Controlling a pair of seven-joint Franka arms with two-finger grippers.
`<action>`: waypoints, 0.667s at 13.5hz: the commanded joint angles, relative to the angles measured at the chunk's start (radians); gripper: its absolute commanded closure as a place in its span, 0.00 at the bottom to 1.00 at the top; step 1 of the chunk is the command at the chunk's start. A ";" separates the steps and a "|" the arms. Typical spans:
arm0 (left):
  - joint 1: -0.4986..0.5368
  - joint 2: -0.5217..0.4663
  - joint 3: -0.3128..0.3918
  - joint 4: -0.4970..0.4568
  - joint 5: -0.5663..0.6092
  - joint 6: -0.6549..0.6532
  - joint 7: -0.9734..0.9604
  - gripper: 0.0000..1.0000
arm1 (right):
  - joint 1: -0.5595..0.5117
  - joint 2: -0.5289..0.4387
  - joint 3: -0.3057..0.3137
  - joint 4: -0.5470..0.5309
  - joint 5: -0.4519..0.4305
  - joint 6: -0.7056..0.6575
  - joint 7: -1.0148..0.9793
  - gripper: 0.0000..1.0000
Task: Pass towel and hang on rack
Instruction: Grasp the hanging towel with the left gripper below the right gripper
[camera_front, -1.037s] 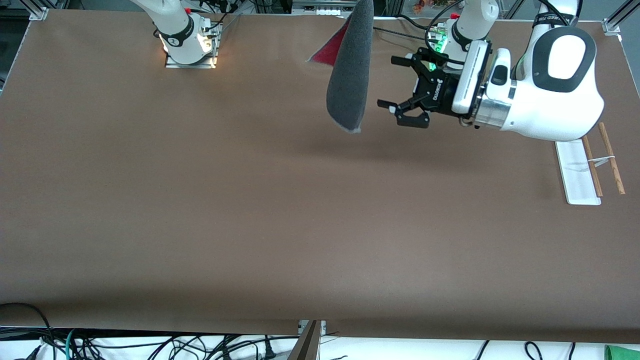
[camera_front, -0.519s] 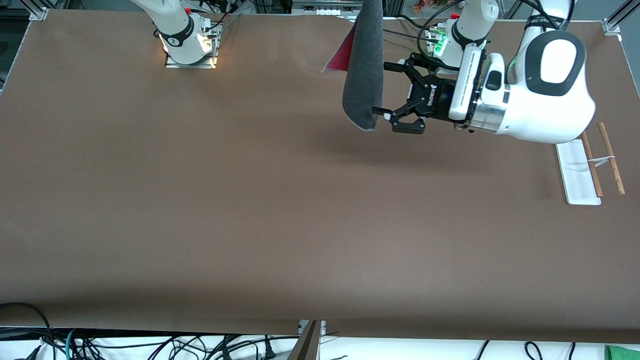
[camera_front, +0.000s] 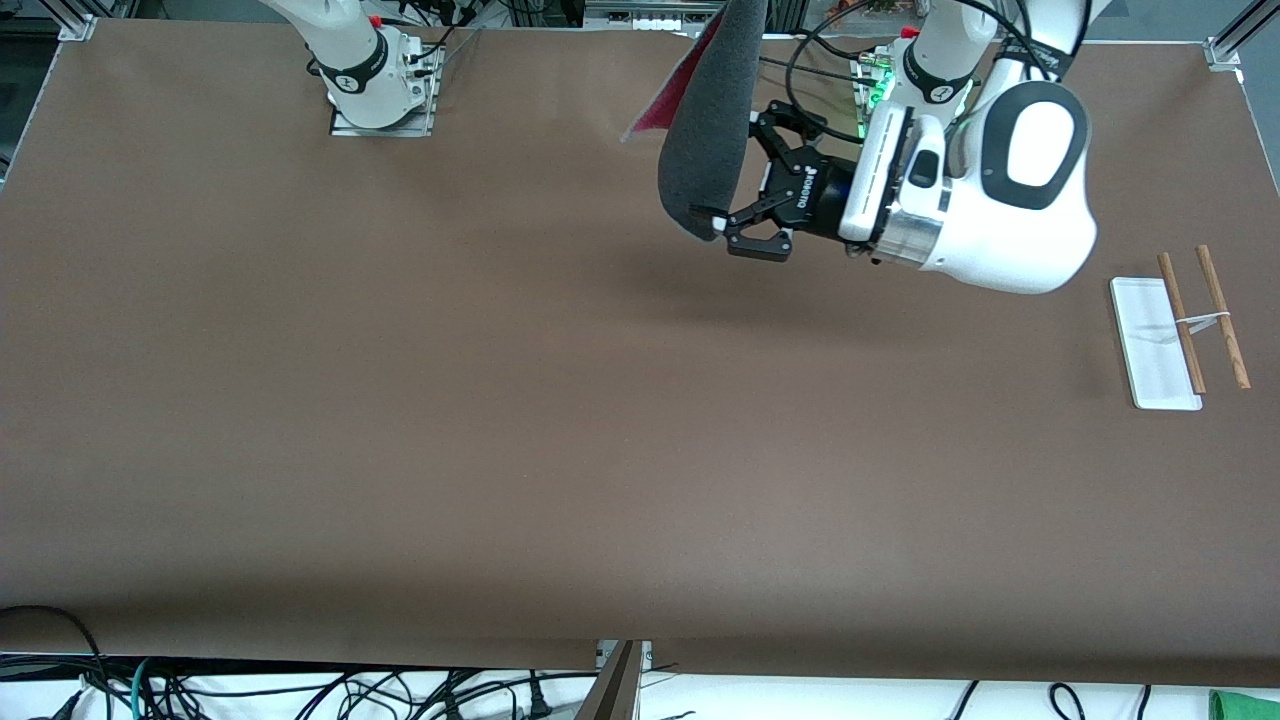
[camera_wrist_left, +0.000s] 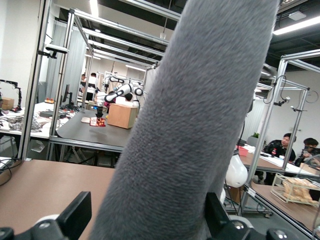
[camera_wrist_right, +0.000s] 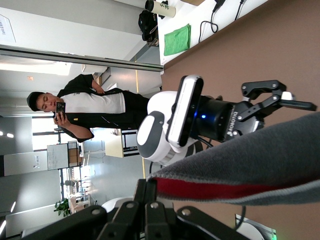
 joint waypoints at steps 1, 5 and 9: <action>0.002 -0.005 -0.024 -0.023 -0.040 0.037 0.085 0.00 | 0.006 0.006 0.004 0.017 0.014 0.011 0.006 1.00; 0.014 -0.007 -0.024 -0.017 -0.039 0.030 0.100 1.00 | 0.004 0.006 0.004 0.017 0.014 0.008 0.006 1.00; 0.053 -0.011 -0.023 -0.010 -0.030 -0.025 0.089 1.00 | 0.004 0.006 0.004 0.017 0.014 0.003 0.006 1.00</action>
